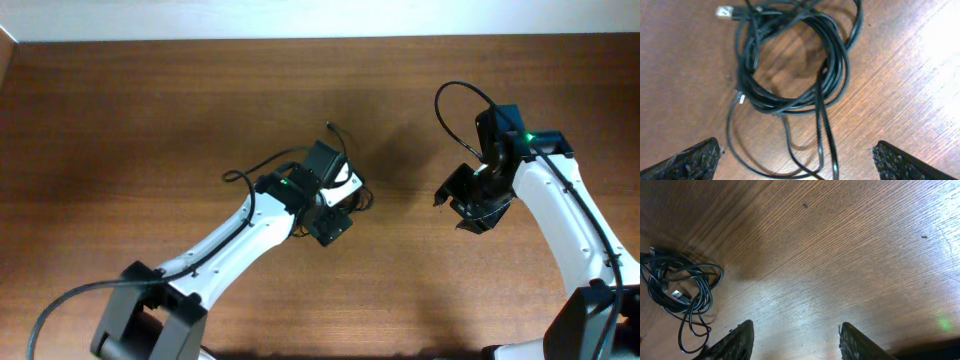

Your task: Untangle cables

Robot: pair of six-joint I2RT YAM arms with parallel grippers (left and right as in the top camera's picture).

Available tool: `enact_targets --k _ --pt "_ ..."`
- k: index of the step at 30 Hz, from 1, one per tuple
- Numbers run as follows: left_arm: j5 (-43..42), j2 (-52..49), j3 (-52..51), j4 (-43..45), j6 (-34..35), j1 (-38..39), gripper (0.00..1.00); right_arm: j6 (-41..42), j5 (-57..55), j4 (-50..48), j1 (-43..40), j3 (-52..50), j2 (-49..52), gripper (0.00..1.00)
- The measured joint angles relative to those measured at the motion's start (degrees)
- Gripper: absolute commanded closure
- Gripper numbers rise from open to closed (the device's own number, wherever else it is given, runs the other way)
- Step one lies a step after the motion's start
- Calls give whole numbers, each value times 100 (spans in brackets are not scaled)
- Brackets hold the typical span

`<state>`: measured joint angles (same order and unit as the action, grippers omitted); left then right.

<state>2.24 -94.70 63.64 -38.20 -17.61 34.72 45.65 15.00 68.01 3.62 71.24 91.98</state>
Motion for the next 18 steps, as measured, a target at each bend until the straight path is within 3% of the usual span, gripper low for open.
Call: enact_targets --k 1,4,5,6,8,11,14,18 --pt "-42 -101 0 24 -24 2 45 -4 2 4 0 0 0 44" --pt "-72 -417 0 188 -31 4 49 -37 4 96 0 0 0 44" --pt "-33 -516 0 315 4 4 57 -42 7 122 0 0 0 44" --pt "9 -577 0 439 22 4 74 -46 20 153 0 0 0 44" --pt "57 -595 0 586 72 -9 94 -59 85 177 0 0 0 44" --pt "118 -595 0 787 109 -42 99 -63 361 184 20 0 0 45" --pt "142 -595 0 1086 275 -136 100 22 664 140 214 -2 0 37" --pt "144 -595 0 1292 575 -247 100 730 892 -595 804 -229 2 37"
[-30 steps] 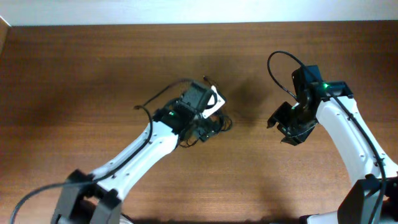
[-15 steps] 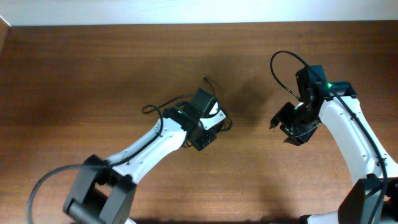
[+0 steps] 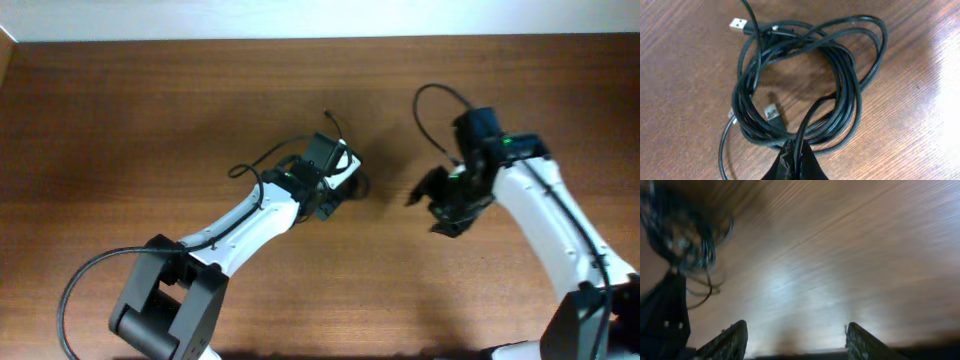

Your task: Untangle cables

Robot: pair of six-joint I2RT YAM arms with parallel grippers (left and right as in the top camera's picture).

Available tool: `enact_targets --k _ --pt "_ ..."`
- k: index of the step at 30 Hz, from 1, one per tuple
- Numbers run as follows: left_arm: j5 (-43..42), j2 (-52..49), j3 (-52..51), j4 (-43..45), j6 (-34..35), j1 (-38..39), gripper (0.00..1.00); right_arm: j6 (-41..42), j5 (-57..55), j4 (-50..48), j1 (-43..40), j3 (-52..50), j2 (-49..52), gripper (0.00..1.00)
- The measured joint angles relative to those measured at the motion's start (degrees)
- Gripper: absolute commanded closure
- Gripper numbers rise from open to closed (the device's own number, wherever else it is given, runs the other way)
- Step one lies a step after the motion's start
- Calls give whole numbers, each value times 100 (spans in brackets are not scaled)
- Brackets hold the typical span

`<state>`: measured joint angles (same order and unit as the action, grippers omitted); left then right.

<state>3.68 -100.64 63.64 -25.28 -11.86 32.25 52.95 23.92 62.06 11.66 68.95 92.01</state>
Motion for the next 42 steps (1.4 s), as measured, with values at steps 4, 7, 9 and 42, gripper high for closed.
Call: enact_targets --k 4,7,9,42 --pt "4 0 0 28 186 -35 100 1093 289 -1508 713 -544 20 37" --pt "-2 0 0 31 577 -42 100 2063 354 -2702 1069 -885 37 37" --pt "-59 0 0 -7 1266 -90 100 2404 315 -2837 1106 -953 37 37" --pt "-597 -341 2 258 4006 81 6 2404 442 -2973 708 -1421 42 37"
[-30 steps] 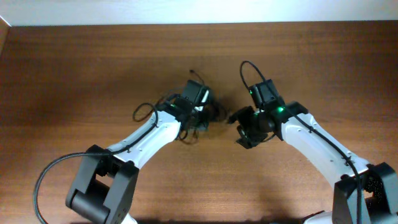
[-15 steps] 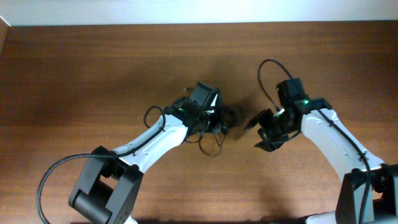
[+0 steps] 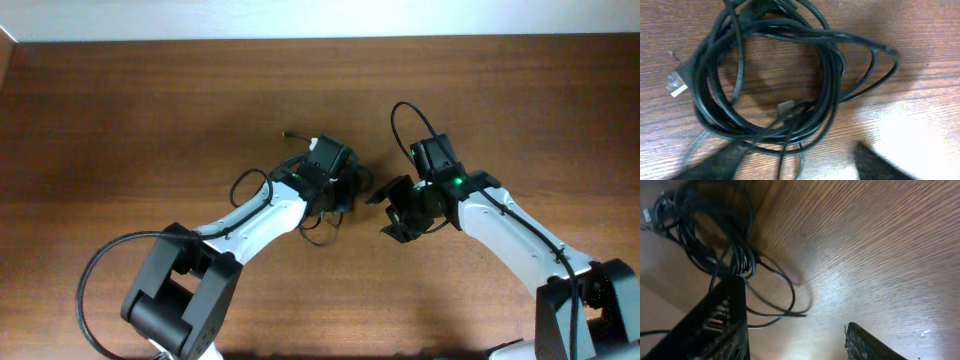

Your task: Untangle cables

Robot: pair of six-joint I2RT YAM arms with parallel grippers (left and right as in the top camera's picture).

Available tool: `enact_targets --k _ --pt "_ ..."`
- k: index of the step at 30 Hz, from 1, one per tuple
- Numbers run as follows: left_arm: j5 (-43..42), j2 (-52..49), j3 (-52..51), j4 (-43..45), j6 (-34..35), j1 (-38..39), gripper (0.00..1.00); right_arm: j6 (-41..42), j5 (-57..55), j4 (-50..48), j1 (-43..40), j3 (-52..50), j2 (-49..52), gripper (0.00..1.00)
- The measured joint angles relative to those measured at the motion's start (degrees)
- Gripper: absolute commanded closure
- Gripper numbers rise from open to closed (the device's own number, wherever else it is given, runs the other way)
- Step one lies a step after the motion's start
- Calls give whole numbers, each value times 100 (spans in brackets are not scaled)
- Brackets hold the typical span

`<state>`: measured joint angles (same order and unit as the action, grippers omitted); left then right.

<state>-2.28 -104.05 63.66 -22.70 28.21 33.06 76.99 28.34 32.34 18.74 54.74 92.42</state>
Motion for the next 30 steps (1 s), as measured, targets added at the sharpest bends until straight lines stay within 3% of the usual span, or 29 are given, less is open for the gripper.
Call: enact_targets --k 4,10,13,15,21,27,30 --pt "2 0 0 -63 15 -354 3 98 -103 -109 39 -2 0 37" --pt "-190 0 9 -66 17 -1132 1 109 -442 -1097 514 -26 70 37" --pt "-350 37 173 -103 35 -1545 1 136 -511 -1615 695 -22 354 43" --pt "-372 149 313 -101 35 -1847 1 227 -603 -1657 769 -22 573 47" --pt "-431 570 492 -153 37 -2575 1 417 -992 -1773 793 -26 933 47" --pt "-485 570 492 -190 37 -2618 1 450 -1123 -2092 841 -26 1058 47" --pt "-487 573 492 -197 35 -2618 1 542 -1110 -2400 931 -22 1281 55"
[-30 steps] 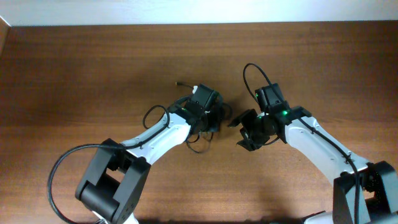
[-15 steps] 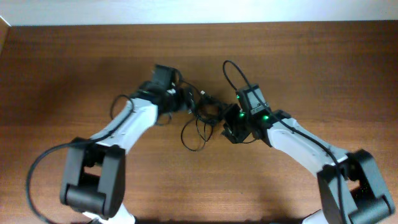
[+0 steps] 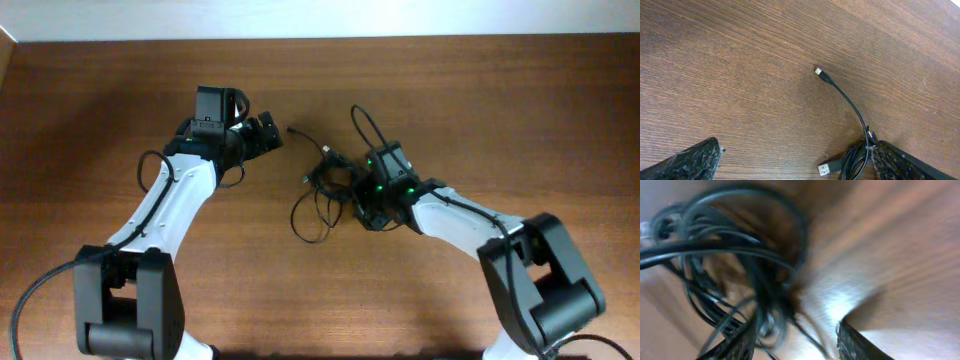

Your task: Untangle cables

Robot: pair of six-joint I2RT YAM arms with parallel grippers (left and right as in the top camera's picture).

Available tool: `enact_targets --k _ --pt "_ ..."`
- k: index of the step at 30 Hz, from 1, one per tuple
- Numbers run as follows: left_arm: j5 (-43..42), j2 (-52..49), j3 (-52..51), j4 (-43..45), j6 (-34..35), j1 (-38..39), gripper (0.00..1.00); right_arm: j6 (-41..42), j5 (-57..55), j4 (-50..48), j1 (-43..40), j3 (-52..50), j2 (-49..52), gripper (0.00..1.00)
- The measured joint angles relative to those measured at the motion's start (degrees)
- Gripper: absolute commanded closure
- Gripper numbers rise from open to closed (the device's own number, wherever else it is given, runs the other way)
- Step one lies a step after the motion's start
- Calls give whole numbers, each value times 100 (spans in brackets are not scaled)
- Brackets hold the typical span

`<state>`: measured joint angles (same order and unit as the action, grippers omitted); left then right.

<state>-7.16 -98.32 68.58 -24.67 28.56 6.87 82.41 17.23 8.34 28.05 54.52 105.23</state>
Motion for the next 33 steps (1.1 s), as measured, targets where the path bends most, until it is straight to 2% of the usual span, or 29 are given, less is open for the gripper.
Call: enact_targets --k 4,6,12,17,20,26,30,33 --pt "-13 0 0 2 0 0 1 48 81 -308 44 22 188 76" --pt "-13 -2 0 2 0 0 1 96 103 -219 46 44 229 96" --pt "-50 -2 0 -92 -26 0 1 -273 59 59 33 131 227 96" --pt "-568 -2 0 -103 -673 0 0 -1622 94 400 -181 98 28 96" --pt "-949 0 0 -98 -1078 0 1 -2789 151 713 -387 0 -553 96" --pt "-2616 -2 0 33 -2533 0 1 -5246 470 1283 -433 2 -2103 96" --pt "-3965 0 0 33 -3526 0 1 -6819 850 1416 -433 0 -2275 96" --pt "-4544 0 0 17 -3958 0 1 -7263 1141 1403 -433 0 -2275 96"
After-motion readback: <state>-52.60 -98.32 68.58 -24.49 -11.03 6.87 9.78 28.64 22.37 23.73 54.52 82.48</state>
